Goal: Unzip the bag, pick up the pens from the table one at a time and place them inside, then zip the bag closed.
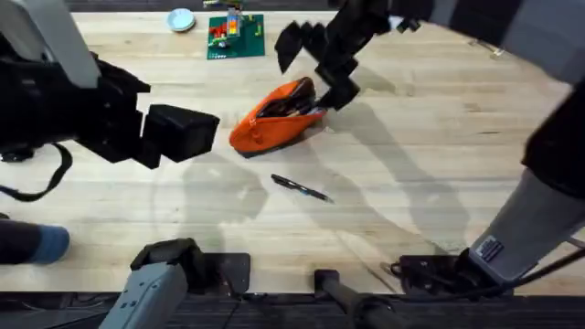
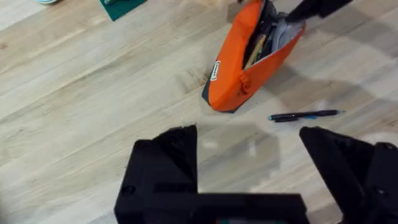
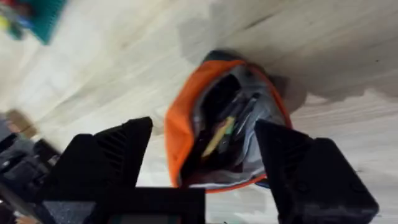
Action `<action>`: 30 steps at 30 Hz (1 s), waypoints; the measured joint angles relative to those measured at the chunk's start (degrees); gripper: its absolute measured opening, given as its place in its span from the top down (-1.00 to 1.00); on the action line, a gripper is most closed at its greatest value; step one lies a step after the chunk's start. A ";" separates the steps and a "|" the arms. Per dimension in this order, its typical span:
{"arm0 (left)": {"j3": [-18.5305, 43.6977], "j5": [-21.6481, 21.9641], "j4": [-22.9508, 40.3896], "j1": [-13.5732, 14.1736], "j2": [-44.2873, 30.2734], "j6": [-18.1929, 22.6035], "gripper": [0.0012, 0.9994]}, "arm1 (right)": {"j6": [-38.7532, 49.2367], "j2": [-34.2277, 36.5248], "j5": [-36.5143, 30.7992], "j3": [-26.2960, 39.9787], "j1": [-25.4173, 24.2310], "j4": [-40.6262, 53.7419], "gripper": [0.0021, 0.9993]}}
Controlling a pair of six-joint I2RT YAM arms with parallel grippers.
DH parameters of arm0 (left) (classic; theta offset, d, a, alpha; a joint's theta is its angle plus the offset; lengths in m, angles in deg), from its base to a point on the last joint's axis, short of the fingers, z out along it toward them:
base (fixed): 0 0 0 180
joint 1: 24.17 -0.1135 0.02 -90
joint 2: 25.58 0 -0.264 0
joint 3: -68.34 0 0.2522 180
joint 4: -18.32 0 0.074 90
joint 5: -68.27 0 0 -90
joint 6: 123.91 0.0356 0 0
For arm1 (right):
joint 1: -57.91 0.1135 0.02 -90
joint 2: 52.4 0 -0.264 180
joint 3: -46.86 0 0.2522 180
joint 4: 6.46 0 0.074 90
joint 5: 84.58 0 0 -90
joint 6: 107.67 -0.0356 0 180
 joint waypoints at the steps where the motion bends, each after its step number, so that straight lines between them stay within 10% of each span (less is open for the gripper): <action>1: 0.00 0.00 0.00 0.00 0.00 0.00 -0.99 | 0.33 -0.70 -0.02 0.36 -0.21 -0.02 -0.99; 16: 0.00 0.00 0.00 0.00 0.00 0.00 -0.99 | 13.59 -14.15 -0.17 3.20 -1.05 -0.15 -0.99; 30: 0.00 0.00 0.00 0.00 0.00 0.00 -0.99 | 54.17 -19.93 3.72 3.37 0.65 5.43 -0.99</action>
